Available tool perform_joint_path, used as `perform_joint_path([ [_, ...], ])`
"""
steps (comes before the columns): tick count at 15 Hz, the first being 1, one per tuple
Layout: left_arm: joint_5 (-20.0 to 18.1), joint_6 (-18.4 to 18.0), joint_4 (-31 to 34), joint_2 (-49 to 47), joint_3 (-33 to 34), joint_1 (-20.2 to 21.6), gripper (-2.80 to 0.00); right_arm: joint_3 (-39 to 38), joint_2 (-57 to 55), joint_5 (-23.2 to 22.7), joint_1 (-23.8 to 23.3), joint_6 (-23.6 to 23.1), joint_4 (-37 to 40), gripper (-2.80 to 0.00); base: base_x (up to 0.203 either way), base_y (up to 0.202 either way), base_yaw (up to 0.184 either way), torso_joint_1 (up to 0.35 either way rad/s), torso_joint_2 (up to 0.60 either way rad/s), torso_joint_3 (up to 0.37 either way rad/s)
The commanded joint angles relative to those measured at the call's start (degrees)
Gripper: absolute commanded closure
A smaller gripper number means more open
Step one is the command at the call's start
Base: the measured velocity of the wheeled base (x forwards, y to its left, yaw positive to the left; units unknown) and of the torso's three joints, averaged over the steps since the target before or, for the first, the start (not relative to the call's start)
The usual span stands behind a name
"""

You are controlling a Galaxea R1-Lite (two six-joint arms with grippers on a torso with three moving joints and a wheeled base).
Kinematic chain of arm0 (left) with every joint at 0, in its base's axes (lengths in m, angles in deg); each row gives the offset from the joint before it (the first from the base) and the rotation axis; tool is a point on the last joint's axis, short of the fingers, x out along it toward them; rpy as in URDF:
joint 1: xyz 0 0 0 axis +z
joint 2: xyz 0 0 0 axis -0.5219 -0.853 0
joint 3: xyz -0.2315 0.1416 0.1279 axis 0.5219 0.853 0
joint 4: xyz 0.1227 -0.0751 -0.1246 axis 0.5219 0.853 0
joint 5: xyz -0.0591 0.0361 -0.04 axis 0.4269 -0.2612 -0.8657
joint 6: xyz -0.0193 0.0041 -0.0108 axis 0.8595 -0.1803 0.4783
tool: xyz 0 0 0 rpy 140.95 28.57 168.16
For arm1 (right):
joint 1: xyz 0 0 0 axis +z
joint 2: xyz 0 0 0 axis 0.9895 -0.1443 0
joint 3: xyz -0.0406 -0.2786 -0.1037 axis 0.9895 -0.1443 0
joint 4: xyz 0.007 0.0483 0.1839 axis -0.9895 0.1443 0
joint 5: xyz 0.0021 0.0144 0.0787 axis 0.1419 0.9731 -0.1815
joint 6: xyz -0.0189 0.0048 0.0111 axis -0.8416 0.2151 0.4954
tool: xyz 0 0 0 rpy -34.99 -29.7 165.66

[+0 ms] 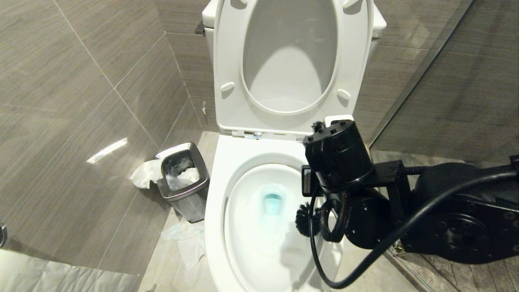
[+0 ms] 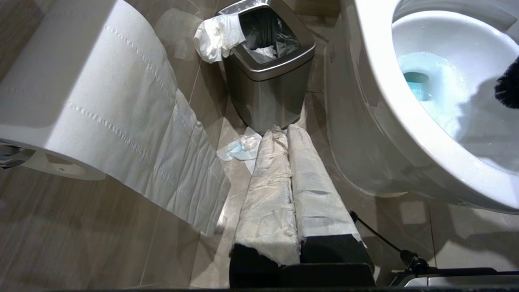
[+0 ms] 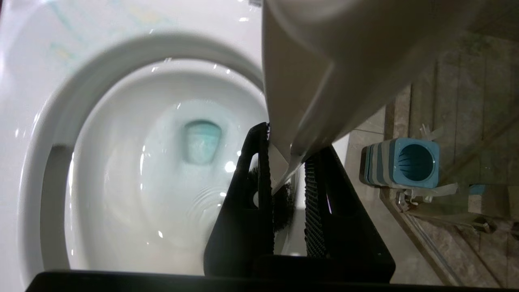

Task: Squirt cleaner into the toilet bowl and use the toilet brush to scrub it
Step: Scrub the toilet bowl

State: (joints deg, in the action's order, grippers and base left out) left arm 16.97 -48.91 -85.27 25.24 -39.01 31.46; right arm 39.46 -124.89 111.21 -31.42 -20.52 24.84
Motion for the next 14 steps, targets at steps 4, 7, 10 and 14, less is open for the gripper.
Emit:
perform_joint_path([
  [4,0.0,0.0,0.0,0.0,0.2,0.0,0.00,7.8,-6.7,-0.2,-2.2,-0.3,-4.0,0.00,0.000,0.000,0.000,0.000,0.00,0.000],
  [7,0.0,0.0,0.0,0.0,0.2,0.0,0.00,17.1,-13.6,-0.1,-2.1,-0.9,-4.3,0.00,0.000,0.000,0.000,0.000,0.00,0.000],
  [10,0.0,0.0,0.0,0.0,0.2,0.0,0.00,27.0,-20.5,0.2,-2.0,-2.6,-4.2,0.00,0.000,0.000,0.000,0.000,0.00,0.000],
  [14,0.0,0.0,0.0,0.0,0.2,0.0,0.00,36.4,-26.5,0.1,0.5,-5.8,-3.9,0.00,0.000,0.000,0.000,0.000,0.00,0.000],
])
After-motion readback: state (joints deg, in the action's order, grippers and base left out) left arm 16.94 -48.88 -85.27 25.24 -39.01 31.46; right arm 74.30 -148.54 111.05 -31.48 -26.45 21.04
